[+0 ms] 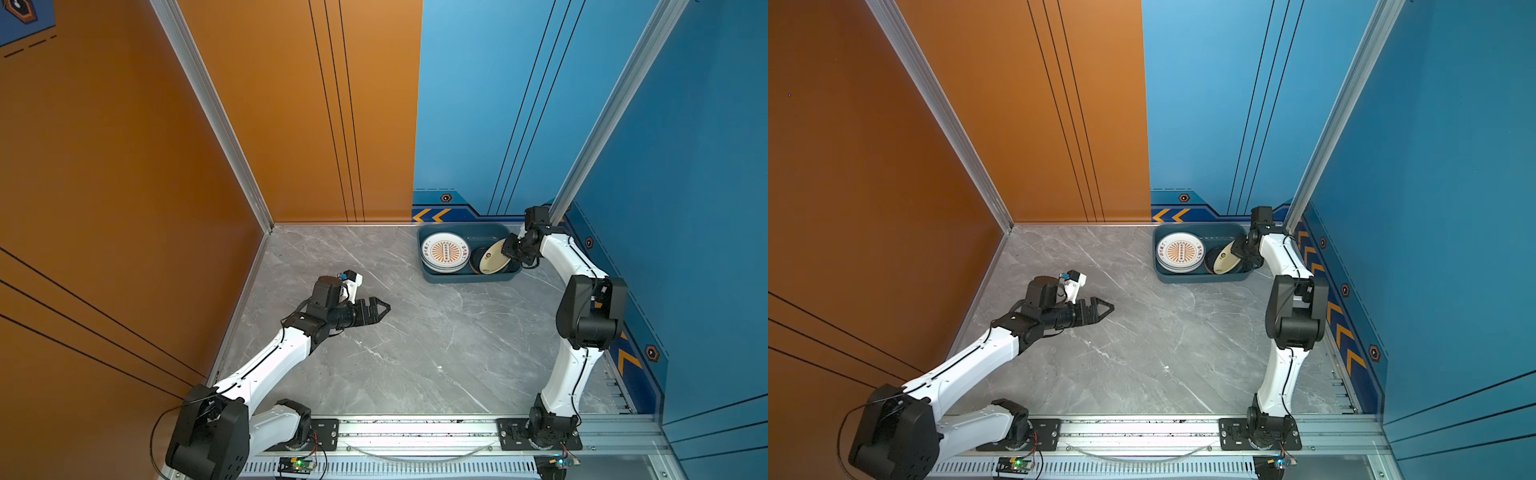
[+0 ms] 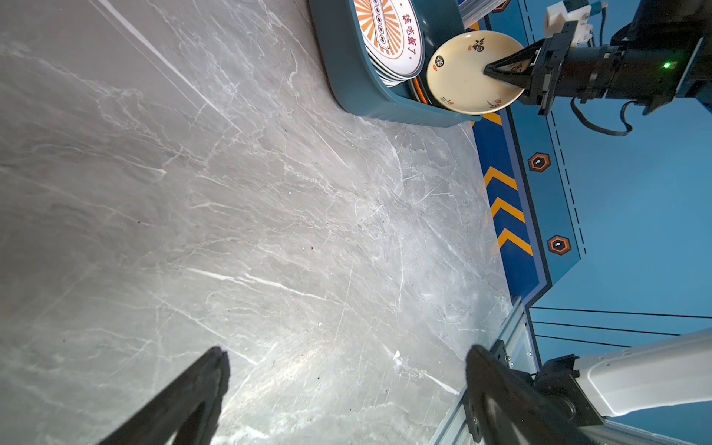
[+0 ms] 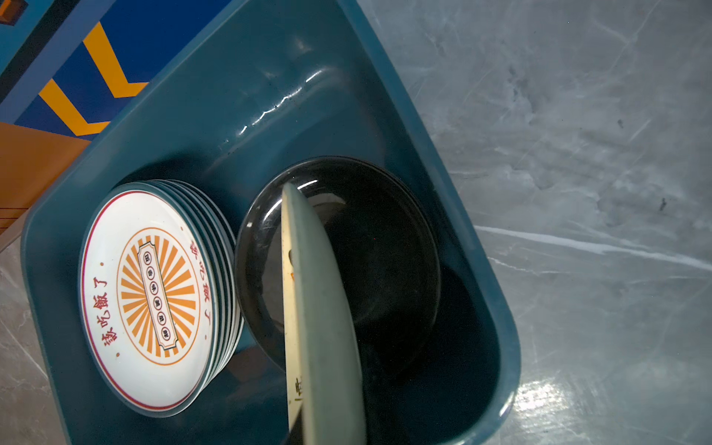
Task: Place the plates into the plastic bin on the countertop
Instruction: 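Lower the cream plate flat into the bin and open the right gripper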
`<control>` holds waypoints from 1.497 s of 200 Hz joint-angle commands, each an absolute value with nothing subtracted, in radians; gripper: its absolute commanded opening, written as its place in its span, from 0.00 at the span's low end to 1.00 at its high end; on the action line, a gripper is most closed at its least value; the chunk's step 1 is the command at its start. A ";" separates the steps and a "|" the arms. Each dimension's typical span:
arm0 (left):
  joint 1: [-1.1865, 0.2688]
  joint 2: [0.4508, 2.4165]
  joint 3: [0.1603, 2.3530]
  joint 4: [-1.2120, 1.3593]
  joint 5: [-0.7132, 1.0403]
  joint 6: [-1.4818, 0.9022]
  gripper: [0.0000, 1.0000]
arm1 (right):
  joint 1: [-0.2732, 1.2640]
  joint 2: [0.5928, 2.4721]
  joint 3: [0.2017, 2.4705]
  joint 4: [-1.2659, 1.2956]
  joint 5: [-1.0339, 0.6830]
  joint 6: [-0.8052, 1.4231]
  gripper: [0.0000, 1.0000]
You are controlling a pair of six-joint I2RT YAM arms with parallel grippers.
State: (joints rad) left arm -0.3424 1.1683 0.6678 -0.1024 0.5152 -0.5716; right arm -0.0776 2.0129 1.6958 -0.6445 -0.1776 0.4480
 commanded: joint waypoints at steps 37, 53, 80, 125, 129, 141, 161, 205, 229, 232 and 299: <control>-0.334 1.138 0.645 -0.126 0.545 -0.558 0.98 | -0.076 2.043 1.726 -0.697 -0.146 0.429 0.19; -0.333 1.132 0.642 -0.129 0.545 -0.559 0.98 | -0.078 2.044 1.726 -0.700 -0.142 0.428 0.23; -0.333 1.122 0.635 -0.131 0.543 -0.560 0.98 | -0.078 2.045 1.729 -0.708 -0.135 0.426 0.27; -0.331 1.100 0.624 -0.141 0.543 -0.561 0.98 | -0.083 2.023 1.725 -0.730 -0.107 0.422 0.33; -0.331 1.097 0.623 -0.142 0.544 -0.560 0.98 | -0.083 2.019 1.723 -0.731 -0.105 0.422 0.34; -0.330 1.092 0.621 -0.144 0.542 -0.560 0.98 | -0.083 2.005 1.721 -0.737 -0.097 0.419 0.34; -0.330 1.083 0.617 -0.147 0.542 -0.563 0.98 | -0.084 1.976 1.709 -0.743 -0.077 0.413 0.35; -0.329 1.066 0.605 -0.144 0.541 -0.569 0.98 | -0.090 1.918 1.670 -0.752 -0.040 0.396 0.35; -0.328 1.047 0.594 -0.144 0.543 -0.574 0.98 | -0.092 1.891 1.646 -0.753 -0.030 0.390 0.36; -0.328 1.044 0.592 -0.144 0.542 -0.575 0.98 | -0.092 1.889 1.641 -0.753 -0.031 0.390 0.36; -0.304 0.967 0.575 -0.181 0.335 -0.554 0.98 | -0.050 1.701 1.453 -0.664 0.010 0.353 0.62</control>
